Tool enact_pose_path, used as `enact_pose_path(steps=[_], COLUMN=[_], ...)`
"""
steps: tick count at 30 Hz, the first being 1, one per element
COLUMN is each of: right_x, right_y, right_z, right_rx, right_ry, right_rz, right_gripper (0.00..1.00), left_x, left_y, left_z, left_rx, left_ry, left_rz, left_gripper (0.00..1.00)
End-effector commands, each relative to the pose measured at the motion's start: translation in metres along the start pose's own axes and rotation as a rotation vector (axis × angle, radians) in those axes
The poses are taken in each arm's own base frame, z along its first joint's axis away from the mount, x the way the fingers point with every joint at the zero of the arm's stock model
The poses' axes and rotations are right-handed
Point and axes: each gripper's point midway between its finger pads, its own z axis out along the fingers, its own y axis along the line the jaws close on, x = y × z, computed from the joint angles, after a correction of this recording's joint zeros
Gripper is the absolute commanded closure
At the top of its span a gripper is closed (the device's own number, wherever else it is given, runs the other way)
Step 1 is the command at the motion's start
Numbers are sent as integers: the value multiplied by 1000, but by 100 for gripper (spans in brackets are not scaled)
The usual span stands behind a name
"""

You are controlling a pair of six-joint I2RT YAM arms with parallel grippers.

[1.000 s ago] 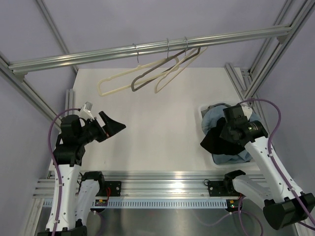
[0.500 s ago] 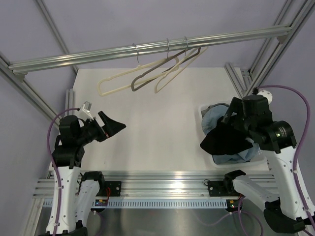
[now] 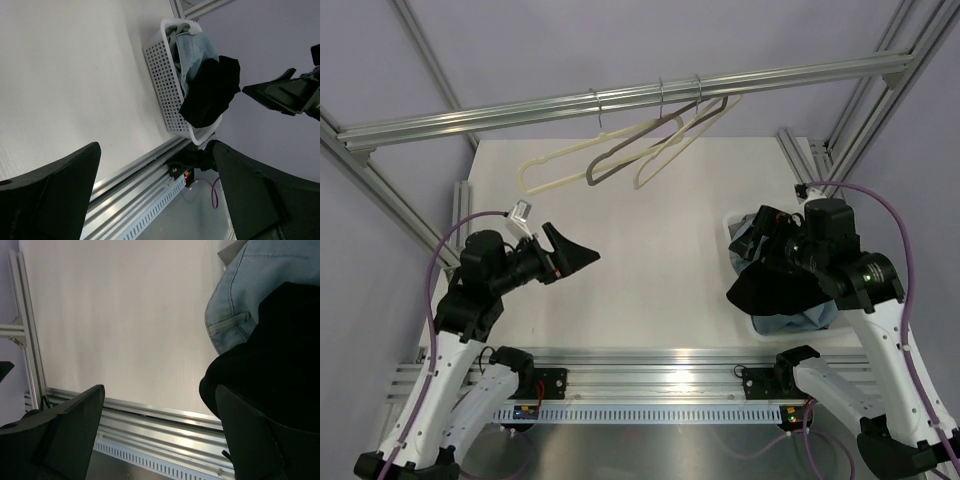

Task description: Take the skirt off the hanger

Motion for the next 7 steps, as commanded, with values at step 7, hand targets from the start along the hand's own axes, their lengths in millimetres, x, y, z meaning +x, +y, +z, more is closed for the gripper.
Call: enact_pose_path(steps=[7], right_x=[22], right_y=[15], right_z=[22], right_rx=[-157], right_ry=[42], right_rz=[-2], right_gripper=[0], left_x=[20], left_y=[2], left_z=[10], left_rx=[59], left_ry=[-37], left_rz=[-31], left_gripper=[1])
